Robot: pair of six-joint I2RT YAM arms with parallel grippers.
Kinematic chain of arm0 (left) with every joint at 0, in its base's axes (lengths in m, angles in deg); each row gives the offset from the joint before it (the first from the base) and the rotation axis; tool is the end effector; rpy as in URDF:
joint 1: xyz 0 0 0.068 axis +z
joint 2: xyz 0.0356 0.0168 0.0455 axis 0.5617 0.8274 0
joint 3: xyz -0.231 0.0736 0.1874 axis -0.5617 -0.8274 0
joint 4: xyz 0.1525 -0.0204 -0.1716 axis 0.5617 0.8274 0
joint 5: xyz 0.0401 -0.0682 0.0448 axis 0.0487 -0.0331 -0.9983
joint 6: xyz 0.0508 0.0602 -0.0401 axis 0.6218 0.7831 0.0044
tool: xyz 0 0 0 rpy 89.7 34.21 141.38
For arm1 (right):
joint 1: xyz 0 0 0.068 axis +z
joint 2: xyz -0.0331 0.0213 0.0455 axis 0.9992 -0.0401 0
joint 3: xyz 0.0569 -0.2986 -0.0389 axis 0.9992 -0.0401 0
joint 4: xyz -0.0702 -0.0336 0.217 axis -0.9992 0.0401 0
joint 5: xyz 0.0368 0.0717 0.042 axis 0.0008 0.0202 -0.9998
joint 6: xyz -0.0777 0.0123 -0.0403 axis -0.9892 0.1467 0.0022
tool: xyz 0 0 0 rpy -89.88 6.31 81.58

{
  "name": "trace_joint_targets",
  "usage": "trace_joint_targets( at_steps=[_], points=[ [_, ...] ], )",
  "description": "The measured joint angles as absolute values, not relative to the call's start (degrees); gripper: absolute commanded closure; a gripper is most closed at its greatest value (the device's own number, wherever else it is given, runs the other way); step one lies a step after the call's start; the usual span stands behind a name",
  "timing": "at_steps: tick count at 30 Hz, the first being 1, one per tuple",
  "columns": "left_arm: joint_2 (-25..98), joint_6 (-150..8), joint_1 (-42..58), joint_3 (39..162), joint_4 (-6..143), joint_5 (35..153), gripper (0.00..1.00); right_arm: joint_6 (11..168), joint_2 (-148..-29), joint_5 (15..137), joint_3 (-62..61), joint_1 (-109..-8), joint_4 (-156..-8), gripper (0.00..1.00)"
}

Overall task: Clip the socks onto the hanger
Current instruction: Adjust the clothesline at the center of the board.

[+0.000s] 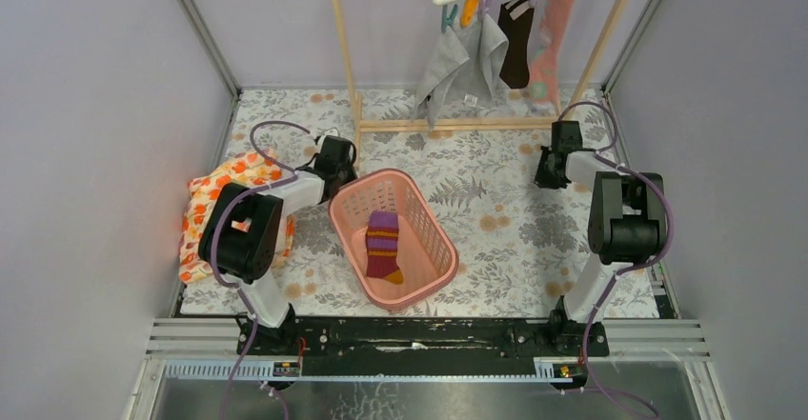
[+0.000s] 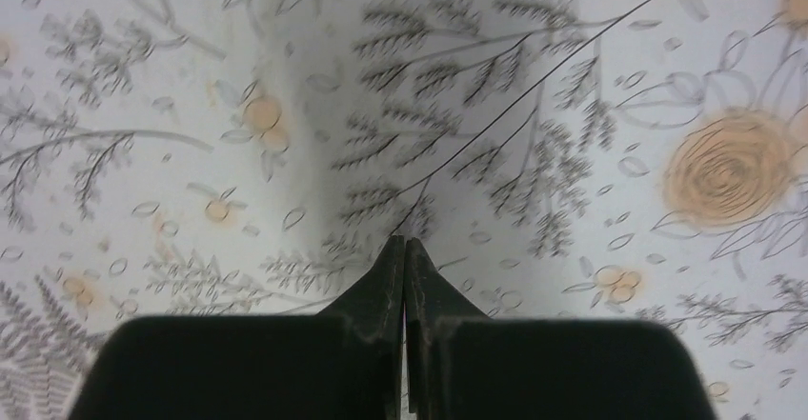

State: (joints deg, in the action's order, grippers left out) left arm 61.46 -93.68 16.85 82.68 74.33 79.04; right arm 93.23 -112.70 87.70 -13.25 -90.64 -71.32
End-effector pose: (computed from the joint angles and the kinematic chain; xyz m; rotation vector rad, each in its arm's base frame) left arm 0.3485 -0.0992 0.1811 -0.4179 2.4126 -0.2641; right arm 0.3853 -0.0250 0.1813 0.3242 2.4801 -0.0277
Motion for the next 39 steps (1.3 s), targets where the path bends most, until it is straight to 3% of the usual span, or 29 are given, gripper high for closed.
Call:
trace_joint_targets(
  at_steps=[21, 26, 30, 34, 39],
  points=[
    [51.8, -97.5, 16.0, 74.0, 74.3, 73.2, 0.67, 95.7, -102.6, 87.3, -25.1, -76.7, -74.5, 1.0],
    [50.6, -98.1, 15.8, 73.0, 74.3, 73.0, 0.58, 96.9, -98.8, 89.0, -27.5, -76.5, -74.7, 0.8],
    [50.7, -98.2, 15.8, 73.1, 74.3, 73.0, 0.53, 97.5, -97.7, 92.2, -24.6, -76.5, -74.3, 0.56],
    [51.0, -98.1, 15.8, 73.5, 74.3, 72.5, 0.46, 97.4, -100.0, 95.3, -17.6, -78.5, -74.5, 0.46],
    [51.2, -97.4, 15.8, 74.1, 74.4, 70.6, 0.38, 95.7, -108.0, 98.2, -7.3, -84.8, -74.3, 0.47]
  ],
)
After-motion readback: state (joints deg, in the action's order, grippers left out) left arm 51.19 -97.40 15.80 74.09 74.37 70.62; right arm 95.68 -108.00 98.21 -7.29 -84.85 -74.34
